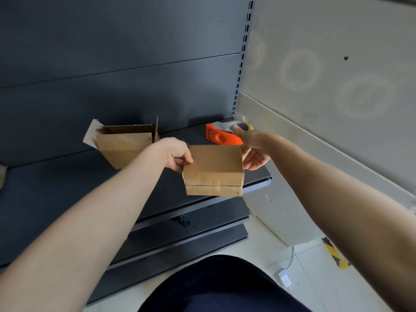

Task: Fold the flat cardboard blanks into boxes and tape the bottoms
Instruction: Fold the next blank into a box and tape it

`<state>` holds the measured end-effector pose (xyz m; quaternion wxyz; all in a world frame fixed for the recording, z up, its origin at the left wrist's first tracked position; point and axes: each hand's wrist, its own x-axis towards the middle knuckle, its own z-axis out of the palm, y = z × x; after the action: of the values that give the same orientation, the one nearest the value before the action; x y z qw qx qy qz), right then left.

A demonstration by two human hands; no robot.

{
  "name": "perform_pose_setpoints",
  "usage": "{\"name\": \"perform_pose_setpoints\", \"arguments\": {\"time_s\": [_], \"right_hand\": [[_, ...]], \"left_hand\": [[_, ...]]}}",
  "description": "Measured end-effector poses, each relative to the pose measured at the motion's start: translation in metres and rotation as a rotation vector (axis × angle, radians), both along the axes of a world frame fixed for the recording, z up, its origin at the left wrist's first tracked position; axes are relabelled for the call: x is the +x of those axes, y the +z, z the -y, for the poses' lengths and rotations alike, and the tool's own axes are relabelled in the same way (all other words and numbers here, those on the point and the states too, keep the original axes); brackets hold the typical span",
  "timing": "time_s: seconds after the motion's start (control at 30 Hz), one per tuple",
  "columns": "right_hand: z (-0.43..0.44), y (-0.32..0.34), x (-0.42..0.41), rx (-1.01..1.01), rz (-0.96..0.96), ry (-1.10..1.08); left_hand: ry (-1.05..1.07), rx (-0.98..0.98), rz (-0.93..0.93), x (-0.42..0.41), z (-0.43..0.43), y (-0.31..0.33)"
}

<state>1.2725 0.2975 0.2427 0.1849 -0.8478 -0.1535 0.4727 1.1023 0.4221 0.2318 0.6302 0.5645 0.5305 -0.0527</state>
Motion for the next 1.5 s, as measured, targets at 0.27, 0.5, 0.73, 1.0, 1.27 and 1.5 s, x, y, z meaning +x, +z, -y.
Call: {"name": "perform_pose_setpoints", "arguments": {"time_s": [0.27, 0.5, 0.73, 1.0, 1.27, 1.5], "right_hand": [[-0.002, -0.001, 0.001, 0.055, -0.099, -0.01], [-0.003, -0.017, 0.007, 0.042, 0.066, -0.034], [-0.006, -0.022, 0.013, 0.339, 0.003, -0.179], [-0.023, -0.02, 0.009, 0.381, 0.209, 0.103], [-0.039, -0.027, 0.009, 0.428, 0.217, 0.133], [-0.04, -0.032, 0.005, 0.389, 0.203, 0.284]], "left_hand": [[0.166, -0.056, 0.097, -0.014, -0.002, -0.019], [0.177, 0.011, 0.055, -0.014, 0.003, -0.022], [0.352, 0.123, 0.223, -0.009, -0.001, -0.027], [0.451, 0.172, 0.164, -0.011, 0.005, -0.03], [0.436, 0.292, 0.049, 0.015, 0.025, -0.015], [0.387, 0.308, -0.035, 0.028, 0.039, -0.012]]}}
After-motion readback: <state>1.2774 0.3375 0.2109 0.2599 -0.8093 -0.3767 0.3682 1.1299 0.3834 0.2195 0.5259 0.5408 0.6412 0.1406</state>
